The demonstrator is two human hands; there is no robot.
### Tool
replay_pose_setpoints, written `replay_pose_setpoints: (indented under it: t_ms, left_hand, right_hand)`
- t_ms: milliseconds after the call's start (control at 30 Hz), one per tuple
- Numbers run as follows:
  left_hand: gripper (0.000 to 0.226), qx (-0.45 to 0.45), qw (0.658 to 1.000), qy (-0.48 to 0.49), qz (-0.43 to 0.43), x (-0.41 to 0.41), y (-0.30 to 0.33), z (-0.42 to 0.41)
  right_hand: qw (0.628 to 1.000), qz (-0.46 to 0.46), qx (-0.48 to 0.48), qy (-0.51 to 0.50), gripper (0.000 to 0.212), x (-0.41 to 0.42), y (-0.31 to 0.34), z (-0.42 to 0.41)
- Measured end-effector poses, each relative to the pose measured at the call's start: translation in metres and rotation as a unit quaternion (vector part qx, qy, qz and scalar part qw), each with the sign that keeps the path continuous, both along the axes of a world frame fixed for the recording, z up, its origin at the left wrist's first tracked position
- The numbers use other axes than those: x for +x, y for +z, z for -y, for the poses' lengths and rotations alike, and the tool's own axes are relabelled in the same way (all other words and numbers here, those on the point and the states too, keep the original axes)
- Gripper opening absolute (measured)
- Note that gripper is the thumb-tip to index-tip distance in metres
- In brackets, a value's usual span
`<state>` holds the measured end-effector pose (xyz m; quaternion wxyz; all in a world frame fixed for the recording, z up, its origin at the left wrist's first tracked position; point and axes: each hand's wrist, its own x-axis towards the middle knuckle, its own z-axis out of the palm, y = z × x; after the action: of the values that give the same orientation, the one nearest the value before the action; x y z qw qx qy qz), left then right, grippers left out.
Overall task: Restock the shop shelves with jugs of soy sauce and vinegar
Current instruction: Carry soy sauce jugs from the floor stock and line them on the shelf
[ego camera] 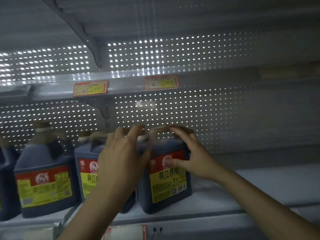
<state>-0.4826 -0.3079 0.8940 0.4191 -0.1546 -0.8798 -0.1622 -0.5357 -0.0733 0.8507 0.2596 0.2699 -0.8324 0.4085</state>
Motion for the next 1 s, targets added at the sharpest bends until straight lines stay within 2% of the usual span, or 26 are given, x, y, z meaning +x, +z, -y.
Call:
replay_pose_setpoints:
  t_ms: [67, 200, 333, 400, 467, 533, 633, 700, 800, 900, 1000]
  left_hand:
    - [0.045, 0.011, 0.994, -0.089, -0.059, -0.002, 0.003, 0.002]
    - [0.04, -0.084, 0.969, -0.207, -0.105, -0.023, 0.006, -0.006]
    - [0.035, -0.242, 0.944, -0.168, -0.152, -0.043, -0.008, -0.025]
    - [0.031, -0.274, 0.926, -0.19, -0.178, -0.048, -0.02, -0.033]
    - [0.03, -0.291, 0.908, -0.239, -0.183, -0.042, -0.031, -0.042]
    - [0.027, -0.309, 0.886, -0.296, -0.179, -0.025, -0.043, -0.052]
    - [0.026, -0.333, 0.851, -0.377, -0.152, 0.009, -0.064, -0.072]
    - [0.03, -0.339, 0.825, -0.426, -0.151, 0.038, -0.084, -0.083]
    - [0.029, -0.351, 0.781, -0.495, -0.15, 0.094, -0.117, -0.097]
    - [0.034, -0.359, 0.718, -0.581, -0.134, 0.164, -0.155, -0.109]
    - [0.034, -0.369, 0.653, -0.648, -0.129, 0.243, -0.194, -0.118]
  right_hand:
    - [1.0, -0.001, 0.009, -0.028, 0.085, 0.01, 0.0, -0.004]
    - [0.987, -0.026, 0.075, -0.136, 0.07, 0.037, -0.003, -0.013]
    - [0.946, -0.055, 0.161, -0.275, 0.049, 0.082, -0.022, -0.017]
    - [0.899, -0.045, 0.217, -0.378, 0.043, 0.116, -0.037, -0.014]
    - [0.844, 0.01, 0.262, -0.469, 0.047, 0.157, -0.049, -0.003]
    - [0.796, 0.068, 0.282, -0.532, 0.052, 0.203, -0.062, 0.014]
    - [0.708, 0.118, 0.335, -0.61, 0.045, 0.277, -0.087, 0.038]
    - [0.652, 0.16, 0.356, -0.65, 0.038, 0.326, -0.105, 0.055]
    - [0.585, 0.228, 0.365, -0.688, 0.04, 0.402, -0.134, 0.081]
    - [0.522, 0.3, 0.366, -0.71, 0.037, 0.481, -0.164, 0.111]
    - [0.478, 0.356, 0.341, -0.727, 0.042, 0.555, -0.194, 0.144]
